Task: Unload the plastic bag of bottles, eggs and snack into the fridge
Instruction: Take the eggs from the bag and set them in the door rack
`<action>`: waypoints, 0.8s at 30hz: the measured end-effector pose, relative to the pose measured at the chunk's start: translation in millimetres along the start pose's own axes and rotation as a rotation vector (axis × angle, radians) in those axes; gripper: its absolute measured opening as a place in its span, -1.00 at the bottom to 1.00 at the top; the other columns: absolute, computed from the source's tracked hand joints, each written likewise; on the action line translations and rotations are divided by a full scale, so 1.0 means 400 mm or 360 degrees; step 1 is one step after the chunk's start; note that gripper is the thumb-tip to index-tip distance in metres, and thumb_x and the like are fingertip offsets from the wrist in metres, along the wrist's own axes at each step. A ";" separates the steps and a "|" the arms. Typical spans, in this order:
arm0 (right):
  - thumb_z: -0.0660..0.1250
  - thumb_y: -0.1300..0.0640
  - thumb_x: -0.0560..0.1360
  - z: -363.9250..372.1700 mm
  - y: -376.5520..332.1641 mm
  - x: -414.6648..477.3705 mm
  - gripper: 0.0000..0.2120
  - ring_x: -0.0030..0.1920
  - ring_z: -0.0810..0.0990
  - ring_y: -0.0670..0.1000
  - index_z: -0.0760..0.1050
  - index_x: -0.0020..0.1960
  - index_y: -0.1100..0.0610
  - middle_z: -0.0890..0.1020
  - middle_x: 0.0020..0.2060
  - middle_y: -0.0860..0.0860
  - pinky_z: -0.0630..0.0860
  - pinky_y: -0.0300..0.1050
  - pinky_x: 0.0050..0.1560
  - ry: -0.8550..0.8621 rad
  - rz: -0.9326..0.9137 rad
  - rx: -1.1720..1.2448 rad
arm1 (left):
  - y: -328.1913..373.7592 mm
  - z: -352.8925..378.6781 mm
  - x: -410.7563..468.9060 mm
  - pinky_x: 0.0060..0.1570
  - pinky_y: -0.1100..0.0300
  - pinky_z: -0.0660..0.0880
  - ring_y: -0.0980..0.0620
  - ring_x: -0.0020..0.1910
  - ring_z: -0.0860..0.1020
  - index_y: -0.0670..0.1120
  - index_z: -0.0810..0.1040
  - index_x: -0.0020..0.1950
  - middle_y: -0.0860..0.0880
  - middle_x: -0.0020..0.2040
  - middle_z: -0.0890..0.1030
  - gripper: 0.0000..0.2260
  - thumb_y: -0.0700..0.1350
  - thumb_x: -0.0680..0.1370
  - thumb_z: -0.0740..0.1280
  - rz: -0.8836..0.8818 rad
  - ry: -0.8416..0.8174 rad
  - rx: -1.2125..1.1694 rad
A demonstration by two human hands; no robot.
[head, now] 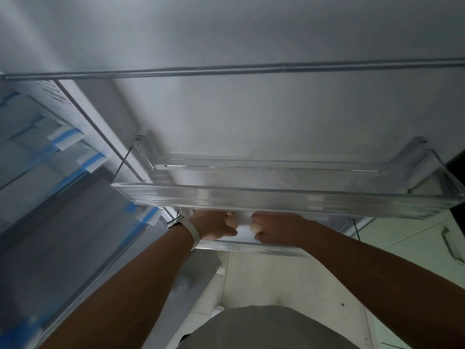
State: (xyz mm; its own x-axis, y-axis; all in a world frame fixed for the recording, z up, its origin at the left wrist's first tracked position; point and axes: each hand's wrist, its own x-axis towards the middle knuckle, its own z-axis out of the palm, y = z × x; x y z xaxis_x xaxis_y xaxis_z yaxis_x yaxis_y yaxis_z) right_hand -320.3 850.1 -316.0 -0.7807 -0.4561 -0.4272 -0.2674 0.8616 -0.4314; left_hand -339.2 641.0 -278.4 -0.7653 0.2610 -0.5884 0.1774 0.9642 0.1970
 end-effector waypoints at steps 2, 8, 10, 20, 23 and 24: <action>0.24 0.05 0.57 -0.006 0.002 -0.008 -0.80 -0.01 0.56 0.06 0.42 0.10 0.15 0.57 -0.01 0.03 0.32 -0.13 -0.13 0.0001 -0.0069 -0.0027 | 0.005 0.010 -0.018 0.24 0.07 0.43 -0.13 0.29 0.52 0.01 0.46 0.40 -0.07 0.32 0.58 -0.54 0.18 0.56 0.33 -0.0040 0.0135 -0.0083; 0.24 0.07 0.58 -0.014 0.032 -0.029 -0.86 -0.20 0.41 0.05 0.34 -0.05 0.13 0.45 -0.17 0.05 0.28 -0.07 -0.10 0.0061 -0.0149 0.0083 | 0.025 0.033 -0.089 0.22 0.13 0.39 -0.12 0.29 0.52 -0.11 0.49 0.40 -0.14 0.31 0.59 -0.56 0.12 0.62 0.28 -0.0019 0.0480 -0.0238; 0.22 -0.05 0.56 -0.012 0.045 -0.030 -0.80 -0.11 0.42 0.03 0.37 0.03 0.09 0.46 -0.08 0.03 0.28 -0.10 -0.01 0.0067 -0.0110 0.0148 | 0.029 0.044 -0.113 0.28 0.14 0.32 -0.13 0.36 0.46 -0.13 0.45 0.45 -0.15 0.36 0.55 -0.54 0.07 0.62 0.31 0.0040 0.0593 -0.0275; 0.13 -0.19 0.61 -0.089 -0.035 -0.186 -0.63 0.23 0.49 -0.14 0.31 0.41 -0.24 0.48 0.29 -0.26 0.40 -0.14 0.14 0.0332 -0.0038 -0.0167 | 0.036 0.103 -0.140 0.11 -0.04 0.52 -0.14 0.15 0.59 -0.08 0.61 0.23 -0.09 0.21 0.62 -0.60 0.09 0.49 0.28 0.0614 0.1034 -0.0153; 0.20 -0.15 0.57 -0.063 -0.079 -0.222 -0.59 0.11 0.57 0.00 0.43 0.37 -0.04 0.59 0.15 -0.08 0.45 -0.11 0.08 0.0575 -0.0061 -0.0313 | 0.039 0.100 -0.149 0.16 -0.08 0.50 -0.13 0.22 0.57 -0.04 0.57 0.26 -0.08 0.25 0.60 -0.59 0.12 0.50 0.26 0.0739 0.1016 -0.0023; 0.20 -0.14 0.57 -0.054 -0.090 -0.236 -0.58 0.10 0.56 0.04 0.46 0.34 0.04 0.59 0.13 -0.03 0.48 -0.07 0.09 0.0594 -0.0038 -0.0348 | 0.040 0.098 -0.153 0.17 -0.08 0.49 -0.14 0.22 0.57 -0.03 0.57 0.27 -0.08 0.26 0.60 -0.58 0.13 0.50 0.26 0.0777 0.1009 -0.0006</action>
State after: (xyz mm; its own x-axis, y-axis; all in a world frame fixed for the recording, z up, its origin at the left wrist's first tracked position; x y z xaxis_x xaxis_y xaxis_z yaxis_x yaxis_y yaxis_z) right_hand -249.1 866.9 -242.8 -0.9127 -0.3997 -0.0853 -0.3702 0.8969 -0.2420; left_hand -265.3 642.4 -269.9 -0.8079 0.5764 0.1230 0.5820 0.7472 0.3208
